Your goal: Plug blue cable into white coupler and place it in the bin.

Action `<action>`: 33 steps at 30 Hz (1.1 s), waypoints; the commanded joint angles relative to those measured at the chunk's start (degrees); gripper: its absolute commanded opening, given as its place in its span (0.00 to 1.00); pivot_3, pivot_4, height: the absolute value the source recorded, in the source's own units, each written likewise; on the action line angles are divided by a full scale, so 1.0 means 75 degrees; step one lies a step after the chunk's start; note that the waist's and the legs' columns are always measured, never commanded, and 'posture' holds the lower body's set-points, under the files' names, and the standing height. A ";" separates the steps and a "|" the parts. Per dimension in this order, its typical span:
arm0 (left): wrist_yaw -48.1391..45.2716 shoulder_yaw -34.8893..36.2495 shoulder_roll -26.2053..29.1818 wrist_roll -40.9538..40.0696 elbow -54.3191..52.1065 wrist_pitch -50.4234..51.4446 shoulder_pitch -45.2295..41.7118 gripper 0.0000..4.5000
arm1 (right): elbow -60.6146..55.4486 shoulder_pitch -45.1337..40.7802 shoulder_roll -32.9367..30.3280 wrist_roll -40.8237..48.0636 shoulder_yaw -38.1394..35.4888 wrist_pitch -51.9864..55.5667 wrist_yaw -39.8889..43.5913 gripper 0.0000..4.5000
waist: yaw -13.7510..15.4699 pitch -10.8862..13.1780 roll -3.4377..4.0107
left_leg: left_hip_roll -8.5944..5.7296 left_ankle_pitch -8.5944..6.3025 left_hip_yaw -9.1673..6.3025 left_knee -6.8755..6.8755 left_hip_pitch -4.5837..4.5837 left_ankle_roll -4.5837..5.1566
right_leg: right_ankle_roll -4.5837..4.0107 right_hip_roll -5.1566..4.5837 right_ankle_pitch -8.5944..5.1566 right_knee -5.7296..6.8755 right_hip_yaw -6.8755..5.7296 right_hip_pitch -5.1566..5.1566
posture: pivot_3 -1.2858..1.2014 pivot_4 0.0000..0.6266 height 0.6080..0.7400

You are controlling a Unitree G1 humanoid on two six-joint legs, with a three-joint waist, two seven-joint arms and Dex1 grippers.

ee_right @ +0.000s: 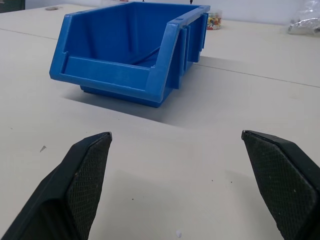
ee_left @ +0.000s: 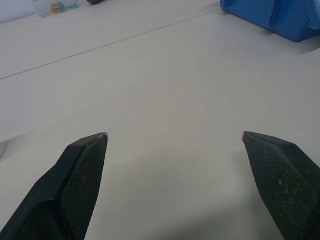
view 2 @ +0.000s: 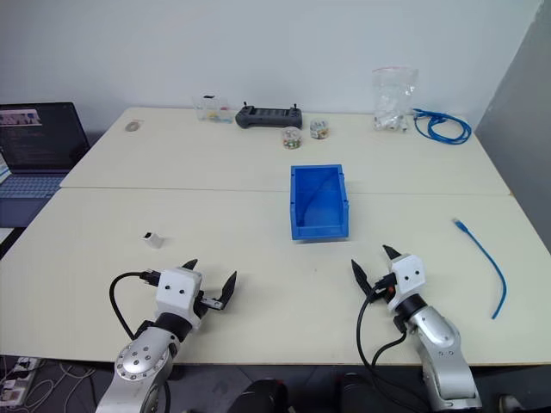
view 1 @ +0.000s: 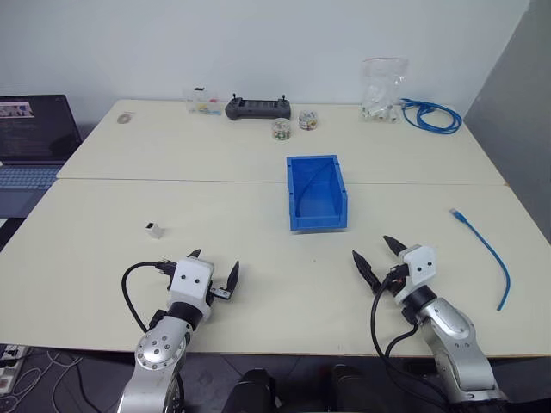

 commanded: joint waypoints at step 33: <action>-0.4126 -0.2308 0.0651 -0.1842 0.1213 0.1927 -0.5471 1.00 | -0.0094 -0.0341 -0.2232 0.1087 -0.2912 0.1620 0.0010 0.98 | 0.0001 0.0022 0.0031 | 0.0003 0.0002 0.0038 0.0006 0.0001 -0.0002 | 0.0010 0.0016 0.0004 -0.0001 0.0019 0.0003 | 0.52 0.24 1.00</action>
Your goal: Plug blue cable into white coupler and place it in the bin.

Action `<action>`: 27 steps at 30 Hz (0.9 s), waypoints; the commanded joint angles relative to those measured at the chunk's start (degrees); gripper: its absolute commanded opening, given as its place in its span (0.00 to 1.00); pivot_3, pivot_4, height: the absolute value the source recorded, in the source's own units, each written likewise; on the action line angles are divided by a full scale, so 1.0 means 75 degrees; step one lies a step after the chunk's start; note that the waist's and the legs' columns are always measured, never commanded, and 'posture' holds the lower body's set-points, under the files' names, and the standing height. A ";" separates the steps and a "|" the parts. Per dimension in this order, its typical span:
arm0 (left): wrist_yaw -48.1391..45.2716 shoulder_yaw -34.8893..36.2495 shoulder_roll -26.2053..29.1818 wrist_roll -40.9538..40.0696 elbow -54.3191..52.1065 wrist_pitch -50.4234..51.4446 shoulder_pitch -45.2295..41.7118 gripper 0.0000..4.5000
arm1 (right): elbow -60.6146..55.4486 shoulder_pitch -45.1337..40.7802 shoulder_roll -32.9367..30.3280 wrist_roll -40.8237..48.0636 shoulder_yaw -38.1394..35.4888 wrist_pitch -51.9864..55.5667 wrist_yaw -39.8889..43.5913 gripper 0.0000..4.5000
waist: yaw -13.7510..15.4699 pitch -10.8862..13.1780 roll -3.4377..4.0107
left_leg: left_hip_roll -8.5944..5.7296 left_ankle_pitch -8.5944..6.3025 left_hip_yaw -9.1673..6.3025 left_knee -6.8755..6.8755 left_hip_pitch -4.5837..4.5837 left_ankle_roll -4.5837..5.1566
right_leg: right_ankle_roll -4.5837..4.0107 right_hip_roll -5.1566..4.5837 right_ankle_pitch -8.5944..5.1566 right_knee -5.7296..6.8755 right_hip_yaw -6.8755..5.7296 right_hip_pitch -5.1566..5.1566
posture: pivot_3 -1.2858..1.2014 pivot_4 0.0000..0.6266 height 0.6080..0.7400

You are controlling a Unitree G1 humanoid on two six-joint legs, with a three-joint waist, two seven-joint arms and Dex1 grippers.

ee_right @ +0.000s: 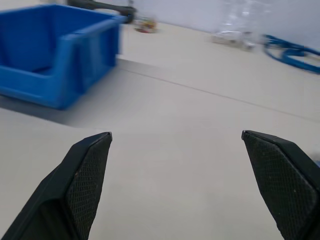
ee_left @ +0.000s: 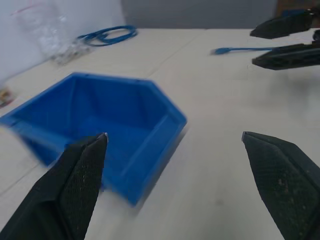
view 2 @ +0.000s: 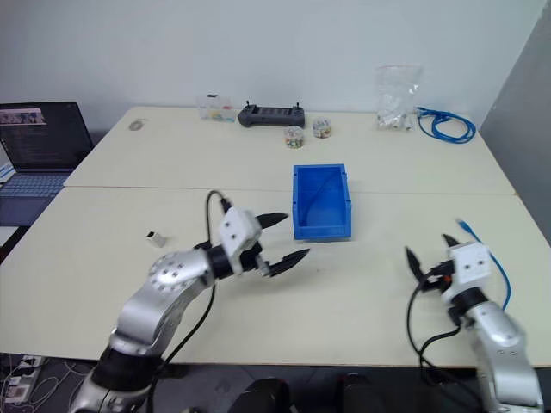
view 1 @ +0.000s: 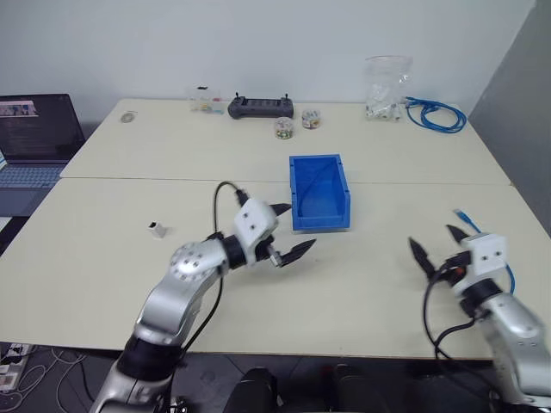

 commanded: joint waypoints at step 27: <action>-0.0724 -0.1360 -0.1241 0.0178 0.1025 0.0534 -0.1873 1.00 | 1.0058 -0.5975 -0.3035 -0.1281 0.1046 0.0382 0.3549 0.65 | -0.0184 0.0014 0.0000 | 0.0010 0.0022 0.0115 0.0007 0.0028 -0.0023 | -0.0011 0.0006 0.0036 0.0006 0.0092 0.0008 | 0.52 0.24 1.00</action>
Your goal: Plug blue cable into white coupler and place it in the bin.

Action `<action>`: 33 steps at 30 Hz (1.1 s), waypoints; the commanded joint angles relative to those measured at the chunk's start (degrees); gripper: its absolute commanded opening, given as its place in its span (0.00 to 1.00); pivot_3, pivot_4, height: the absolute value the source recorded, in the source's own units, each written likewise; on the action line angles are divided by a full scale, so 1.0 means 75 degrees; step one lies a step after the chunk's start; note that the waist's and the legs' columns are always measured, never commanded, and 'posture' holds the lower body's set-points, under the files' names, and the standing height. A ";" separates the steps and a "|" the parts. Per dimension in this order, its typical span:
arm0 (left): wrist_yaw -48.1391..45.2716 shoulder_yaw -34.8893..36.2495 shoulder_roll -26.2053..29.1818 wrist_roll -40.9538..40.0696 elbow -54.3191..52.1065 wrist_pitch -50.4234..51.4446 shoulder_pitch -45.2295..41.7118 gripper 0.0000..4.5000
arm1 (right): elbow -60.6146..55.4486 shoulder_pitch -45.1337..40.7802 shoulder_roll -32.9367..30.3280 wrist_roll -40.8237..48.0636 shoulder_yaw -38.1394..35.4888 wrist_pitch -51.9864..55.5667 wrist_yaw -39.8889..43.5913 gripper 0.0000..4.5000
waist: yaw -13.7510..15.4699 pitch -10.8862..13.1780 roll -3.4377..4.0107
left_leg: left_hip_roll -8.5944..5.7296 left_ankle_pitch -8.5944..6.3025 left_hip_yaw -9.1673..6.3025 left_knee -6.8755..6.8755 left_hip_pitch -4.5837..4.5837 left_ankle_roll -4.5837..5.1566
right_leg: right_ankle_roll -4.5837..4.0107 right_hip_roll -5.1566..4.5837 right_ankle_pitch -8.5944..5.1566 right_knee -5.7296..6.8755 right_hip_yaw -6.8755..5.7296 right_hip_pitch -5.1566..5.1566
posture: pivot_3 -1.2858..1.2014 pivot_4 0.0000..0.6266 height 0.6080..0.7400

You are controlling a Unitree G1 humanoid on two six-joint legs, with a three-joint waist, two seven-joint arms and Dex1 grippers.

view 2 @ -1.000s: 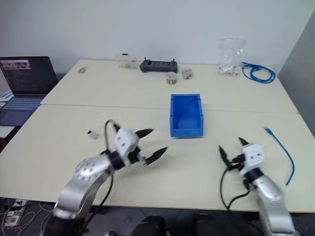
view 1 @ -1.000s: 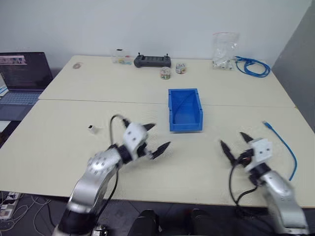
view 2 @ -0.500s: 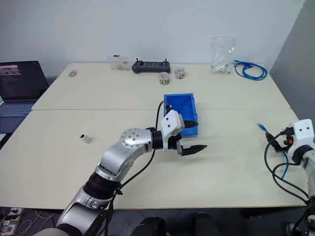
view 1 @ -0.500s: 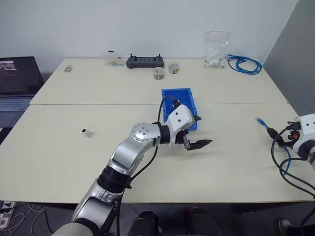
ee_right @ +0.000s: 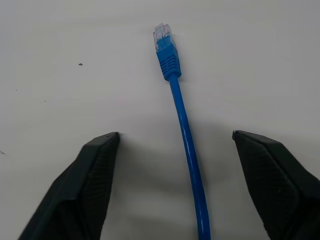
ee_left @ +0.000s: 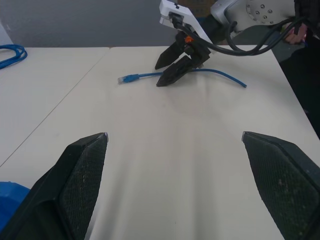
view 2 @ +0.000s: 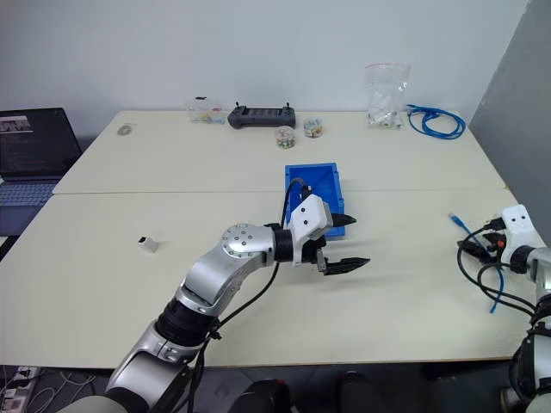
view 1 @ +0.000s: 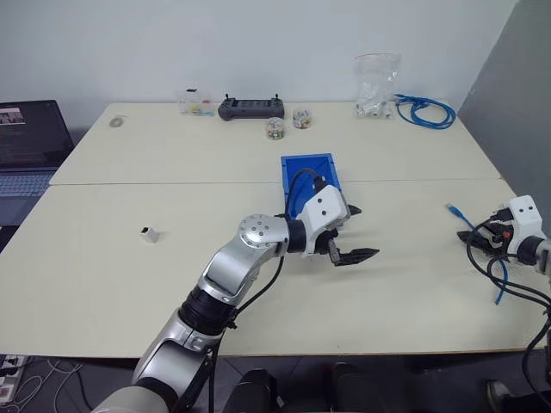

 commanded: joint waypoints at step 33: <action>-0.1545 0.2279 0.4038 -0.0617 -0.1657 0.0083 0.2769 1.00 | -0.9624 0.2073 -0.1130 0.1617 0.1123 0.1726 0.2981 0.00 | 0.0019 0.0026 -0.0022 | 0.0045 -0.0024 0.0064 -0.0010 0.0051 0.0031 | 0.0084 0.0021 -0.0004 -0.0015 0.0086 0.0004 | 0.52 0.24 1.00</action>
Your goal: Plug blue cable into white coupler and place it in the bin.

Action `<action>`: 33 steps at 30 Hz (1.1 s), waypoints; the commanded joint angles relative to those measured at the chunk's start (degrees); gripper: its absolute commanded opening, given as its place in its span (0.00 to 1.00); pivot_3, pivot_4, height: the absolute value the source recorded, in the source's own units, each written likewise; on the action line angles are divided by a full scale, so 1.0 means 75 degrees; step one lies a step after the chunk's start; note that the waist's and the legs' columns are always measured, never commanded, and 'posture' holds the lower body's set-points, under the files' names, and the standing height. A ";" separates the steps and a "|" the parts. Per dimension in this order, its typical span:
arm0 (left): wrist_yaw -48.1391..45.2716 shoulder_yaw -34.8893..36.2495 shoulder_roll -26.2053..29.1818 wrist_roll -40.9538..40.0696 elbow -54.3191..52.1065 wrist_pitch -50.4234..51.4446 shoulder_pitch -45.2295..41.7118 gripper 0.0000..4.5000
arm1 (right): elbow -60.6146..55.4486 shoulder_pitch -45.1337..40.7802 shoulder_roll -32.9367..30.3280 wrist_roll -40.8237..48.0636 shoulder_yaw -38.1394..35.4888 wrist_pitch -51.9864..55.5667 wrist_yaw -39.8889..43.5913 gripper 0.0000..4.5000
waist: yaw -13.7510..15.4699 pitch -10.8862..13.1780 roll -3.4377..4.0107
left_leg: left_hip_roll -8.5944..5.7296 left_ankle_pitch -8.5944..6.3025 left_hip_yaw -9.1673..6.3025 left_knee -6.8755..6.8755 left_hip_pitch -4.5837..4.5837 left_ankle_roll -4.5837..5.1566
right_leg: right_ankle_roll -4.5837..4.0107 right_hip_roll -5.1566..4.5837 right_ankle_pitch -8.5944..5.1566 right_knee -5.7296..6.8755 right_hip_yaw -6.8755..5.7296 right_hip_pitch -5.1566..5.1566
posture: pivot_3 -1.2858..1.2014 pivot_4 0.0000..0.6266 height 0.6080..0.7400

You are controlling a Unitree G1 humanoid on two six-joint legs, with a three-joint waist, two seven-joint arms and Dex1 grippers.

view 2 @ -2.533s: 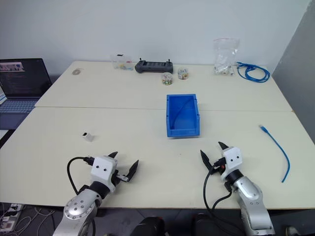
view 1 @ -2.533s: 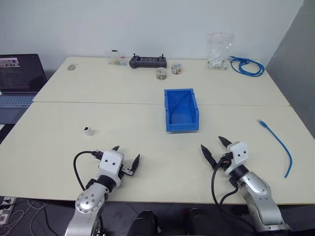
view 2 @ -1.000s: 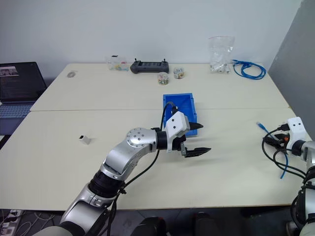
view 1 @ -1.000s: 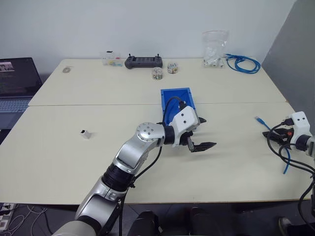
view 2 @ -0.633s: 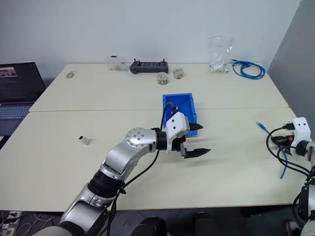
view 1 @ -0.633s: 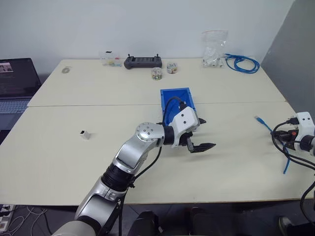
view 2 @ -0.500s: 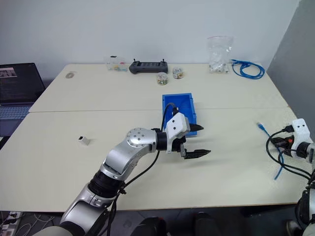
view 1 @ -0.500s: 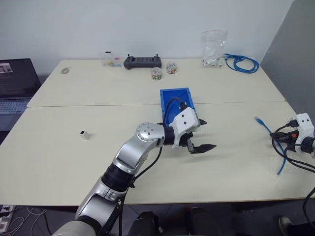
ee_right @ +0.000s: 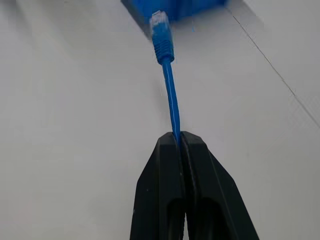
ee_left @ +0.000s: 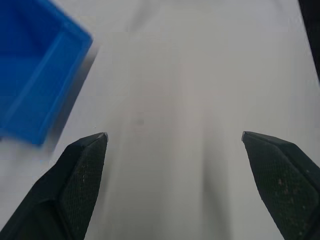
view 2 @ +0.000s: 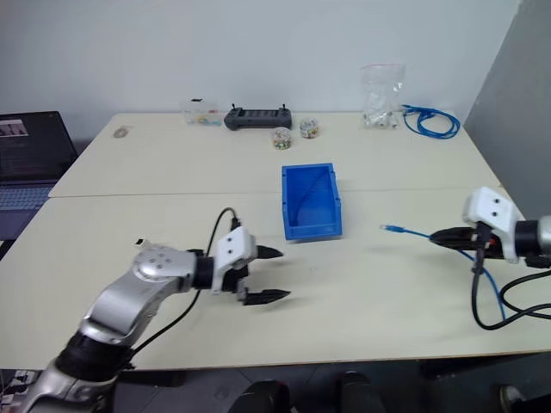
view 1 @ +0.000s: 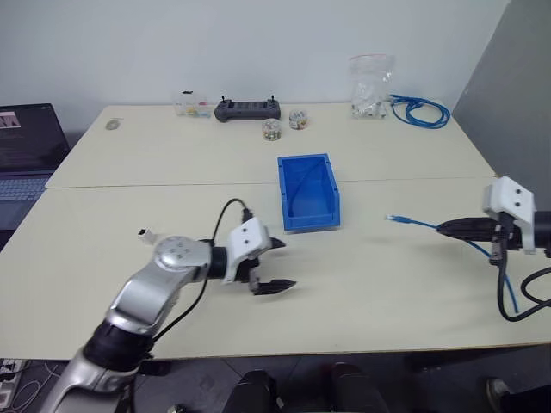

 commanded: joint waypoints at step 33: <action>0.0058 0.0528 0.0594 0.1024 0.1146 -0.2540 0.1099 1.00 | 0.0463 -0.2241 0.4024 -0.1001 0.3431 0.0989 -0.0318 0.69 | 0.0092 0.0046 -0.0047 | -0.0017 0.0003 -0.0025 0.0006 -0.0121 -0.0003 | -0.0077 -0.0013 0.0056 0.0027 -0.0023 -0.0137 | 0.52 0.24 1.00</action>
